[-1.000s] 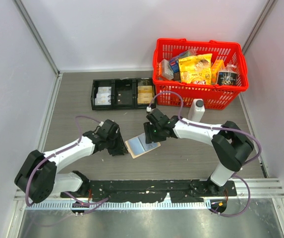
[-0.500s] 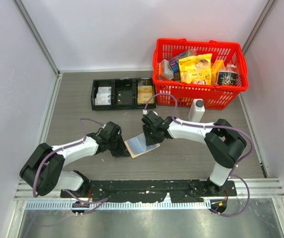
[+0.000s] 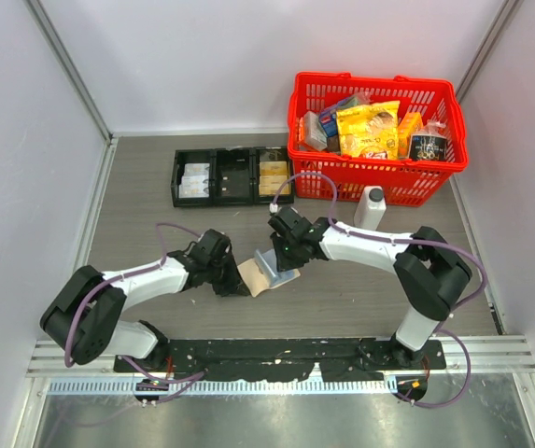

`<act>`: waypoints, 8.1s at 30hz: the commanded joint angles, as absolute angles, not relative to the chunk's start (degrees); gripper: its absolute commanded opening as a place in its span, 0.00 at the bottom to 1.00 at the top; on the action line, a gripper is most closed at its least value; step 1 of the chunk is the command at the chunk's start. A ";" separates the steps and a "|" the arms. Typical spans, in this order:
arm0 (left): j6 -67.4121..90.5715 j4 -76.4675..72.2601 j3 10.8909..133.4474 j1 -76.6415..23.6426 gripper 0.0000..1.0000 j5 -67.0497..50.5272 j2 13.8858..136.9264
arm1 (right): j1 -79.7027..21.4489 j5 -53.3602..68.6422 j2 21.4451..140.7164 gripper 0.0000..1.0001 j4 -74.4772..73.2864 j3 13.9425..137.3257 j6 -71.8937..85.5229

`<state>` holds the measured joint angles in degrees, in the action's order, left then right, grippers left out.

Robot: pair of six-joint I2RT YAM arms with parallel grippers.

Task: Take the credit cards out of the card holder
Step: Remove the credit card from the card holder.

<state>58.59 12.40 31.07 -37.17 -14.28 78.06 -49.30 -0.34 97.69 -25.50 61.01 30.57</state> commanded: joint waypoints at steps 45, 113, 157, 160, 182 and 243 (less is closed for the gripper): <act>60.56 24.17 30.59 -37.97 0.16 0.44 67.50 | -61.16 -8.87 100.28 0.70 -19.16 68.20 26.37; 59.33 23.72 26.71 -37.62 0.01 -0.53 63.64 | -54.94 4.83 98.62 0.71 -23.74 70.76 22.68; 67.76 -14.41 28.22 -31.82 0.38 -15.47 84.55 | -38.58 19.34 101.43 0.14 -0.35 46.94 31.82; 67.94 -15.73 27.69 -31.82 0.38 -15.21 85.51 | -38.50 19.34 101.08 0.14 -0.35 46.58 31.82; 70.58 -37.35 22.15 -32.52 0.08 -21.18 83.32 | -38.50 19.86 101.34 0.14 -0.35 46.49 31.90; 71.10 -17.84 17.84 -32.52 0.21 -13.36 78.13 | -41.84 23.12 103.27 0.20 6.50 45.70 35.42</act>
<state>71.75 -18.90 17.50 -32.29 -13.54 77.06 -41.58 24.80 102.67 8.99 48.31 35.94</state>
